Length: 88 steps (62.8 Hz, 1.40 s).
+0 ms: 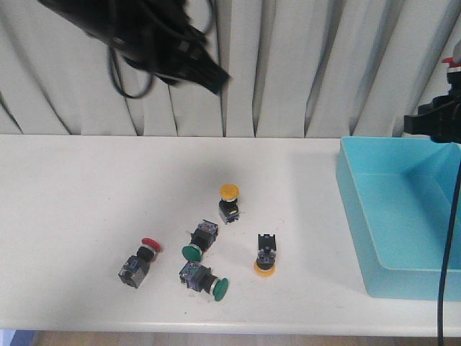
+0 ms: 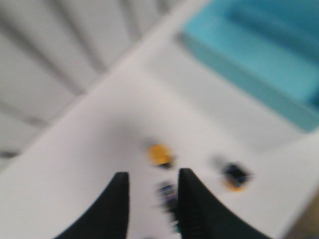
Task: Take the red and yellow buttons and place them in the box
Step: 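Carry the red button with the right gripper and drop it in the box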
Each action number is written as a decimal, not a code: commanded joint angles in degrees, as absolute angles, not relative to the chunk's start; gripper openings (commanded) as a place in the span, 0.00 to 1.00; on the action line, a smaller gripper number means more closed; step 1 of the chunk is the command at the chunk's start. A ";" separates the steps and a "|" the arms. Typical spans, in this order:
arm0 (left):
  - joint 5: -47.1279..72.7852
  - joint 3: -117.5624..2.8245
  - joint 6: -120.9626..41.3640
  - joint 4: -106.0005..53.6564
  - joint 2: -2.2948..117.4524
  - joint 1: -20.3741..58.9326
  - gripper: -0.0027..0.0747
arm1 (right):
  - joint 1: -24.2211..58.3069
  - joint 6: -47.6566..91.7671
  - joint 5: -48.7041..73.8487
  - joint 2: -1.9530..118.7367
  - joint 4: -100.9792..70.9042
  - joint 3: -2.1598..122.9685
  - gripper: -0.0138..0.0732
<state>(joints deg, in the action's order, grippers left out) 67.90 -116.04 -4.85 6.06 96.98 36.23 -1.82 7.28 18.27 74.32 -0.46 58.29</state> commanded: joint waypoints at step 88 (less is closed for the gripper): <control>71.91 -117.53 6.07 28.11 88.62 36.46 0.03 | -6.55 11.89 34.67 114.87 -7.21 74.98 0.70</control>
